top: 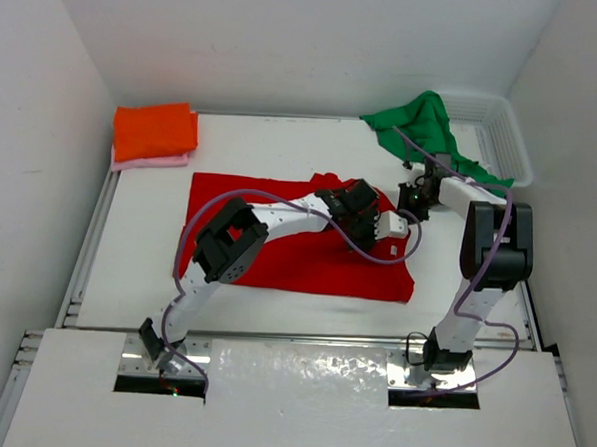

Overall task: Fold and stack the t-shirts
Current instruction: Fold the flattened tshirt in 1/3 of the way

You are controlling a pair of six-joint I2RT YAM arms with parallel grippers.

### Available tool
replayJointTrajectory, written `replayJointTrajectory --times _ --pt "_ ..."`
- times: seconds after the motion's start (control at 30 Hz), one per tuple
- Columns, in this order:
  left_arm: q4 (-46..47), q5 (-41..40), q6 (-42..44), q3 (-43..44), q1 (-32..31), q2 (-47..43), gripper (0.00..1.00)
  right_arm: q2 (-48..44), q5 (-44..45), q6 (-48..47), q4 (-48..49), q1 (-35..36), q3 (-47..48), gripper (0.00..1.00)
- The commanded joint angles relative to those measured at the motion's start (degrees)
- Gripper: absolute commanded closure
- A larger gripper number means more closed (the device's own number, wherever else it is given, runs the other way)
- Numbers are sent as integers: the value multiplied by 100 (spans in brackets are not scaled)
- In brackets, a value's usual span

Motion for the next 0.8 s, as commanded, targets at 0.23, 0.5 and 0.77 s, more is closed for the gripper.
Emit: replayJointTrajectory --times 0.23,0.5,0.77 --pt "-967 1187 595 444 334 -643 100 -541 71 88 -516 51 204 100" --pt "-2268 2065 2194 199 781 -1065 100 -1427 -298 572 -789 68 -428 100" --pt "-3314 2997 3784 -188 915 -1162 100 -2307 -413 923 -1184 385 -1245 100"
